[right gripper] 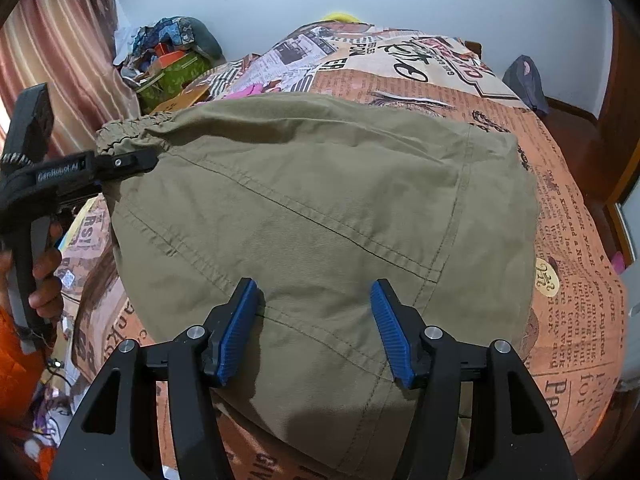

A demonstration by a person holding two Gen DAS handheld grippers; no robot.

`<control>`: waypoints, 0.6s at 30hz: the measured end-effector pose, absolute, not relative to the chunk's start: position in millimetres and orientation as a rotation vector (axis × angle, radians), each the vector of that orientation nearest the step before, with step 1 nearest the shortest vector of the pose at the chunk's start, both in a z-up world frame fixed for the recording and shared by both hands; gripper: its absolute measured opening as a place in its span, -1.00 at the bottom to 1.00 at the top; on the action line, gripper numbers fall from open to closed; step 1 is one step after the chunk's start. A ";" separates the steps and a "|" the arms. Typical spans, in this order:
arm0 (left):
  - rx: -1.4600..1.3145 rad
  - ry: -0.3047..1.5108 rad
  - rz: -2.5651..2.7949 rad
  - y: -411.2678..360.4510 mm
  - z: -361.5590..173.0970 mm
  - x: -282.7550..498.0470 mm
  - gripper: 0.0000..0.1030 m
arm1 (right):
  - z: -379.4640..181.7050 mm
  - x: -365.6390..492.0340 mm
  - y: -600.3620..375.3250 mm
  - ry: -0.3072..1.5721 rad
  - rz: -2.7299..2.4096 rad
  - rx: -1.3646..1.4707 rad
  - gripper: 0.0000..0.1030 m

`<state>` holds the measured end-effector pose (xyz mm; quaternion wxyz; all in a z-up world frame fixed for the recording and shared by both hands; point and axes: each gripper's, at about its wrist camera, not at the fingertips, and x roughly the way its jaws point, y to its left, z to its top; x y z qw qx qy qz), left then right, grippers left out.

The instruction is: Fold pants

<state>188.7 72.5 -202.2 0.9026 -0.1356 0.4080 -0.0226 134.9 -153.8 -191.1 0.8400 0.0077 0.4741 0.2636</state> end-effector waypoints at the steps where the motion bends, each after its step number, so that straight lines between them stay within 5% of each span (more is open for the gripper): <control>1: -0.254 0.832 -0.037 70.8 -199.4 185.2 -0.35 | -188.5 136.0 -153.7 1.007 0.559 0.022 0.08; 18: -0.043 0.643 0.162 115.9 -147.6 90.9 -0.43 | -179.6 149.5 -19.0 1.020 0.796 -0.125 0.08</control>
